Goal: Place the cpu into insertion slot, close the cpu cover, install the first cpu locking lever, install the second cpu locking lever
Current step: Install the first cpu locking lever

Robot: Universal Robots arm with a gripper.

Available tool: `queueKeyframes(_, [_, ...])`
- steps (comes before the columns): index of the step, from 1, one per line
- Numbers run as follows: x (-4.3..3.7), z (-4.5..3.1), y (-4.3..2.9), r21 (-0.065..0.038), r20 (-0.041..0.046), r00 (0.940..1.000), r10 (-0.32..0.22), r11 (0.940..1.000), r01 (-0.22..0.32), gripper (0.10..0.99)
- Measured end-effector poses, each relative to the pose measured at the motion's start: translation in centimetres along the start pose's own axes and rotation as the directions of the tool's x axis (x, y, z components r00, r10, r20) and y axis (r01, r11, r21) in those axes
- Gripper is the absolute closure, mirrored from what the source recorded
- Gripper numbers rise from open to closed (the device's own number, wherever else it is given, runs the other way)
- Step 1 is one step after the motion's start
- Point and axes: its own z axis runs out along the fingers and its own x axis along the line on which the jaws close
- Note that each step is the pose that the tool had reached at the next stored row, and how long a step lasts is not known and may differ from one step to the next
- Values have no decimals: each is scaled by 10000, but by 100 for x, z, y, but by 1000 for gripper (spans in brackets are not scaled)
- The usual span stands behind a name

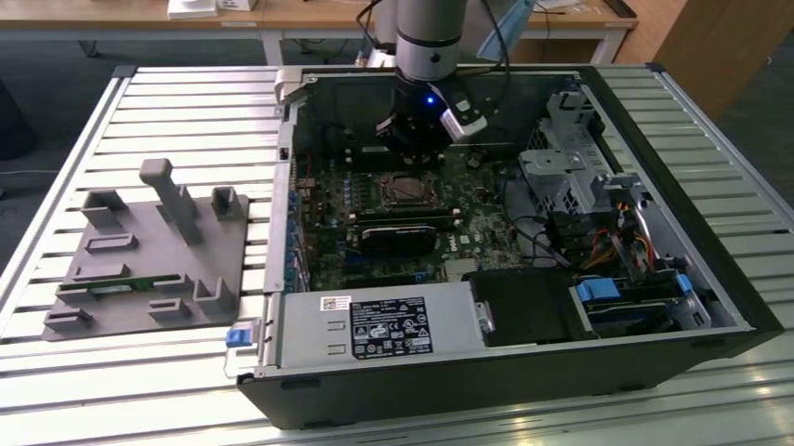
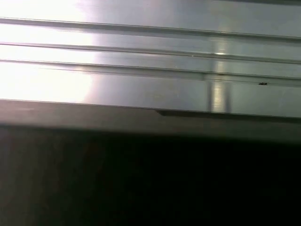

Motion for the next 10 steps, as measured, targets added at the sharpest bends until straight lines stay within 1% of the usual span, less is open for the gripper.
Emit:
queueKeyframes(4, [-18,28,16,25,-14,10000,0,10000,0,969])
queueKeyframes(7, [-40,41,21,24,-14,10000,-1,10000,1,969])
queueKeyframes(10, [-38,35,15,-23,-19,10000,-8,10000,8,969])
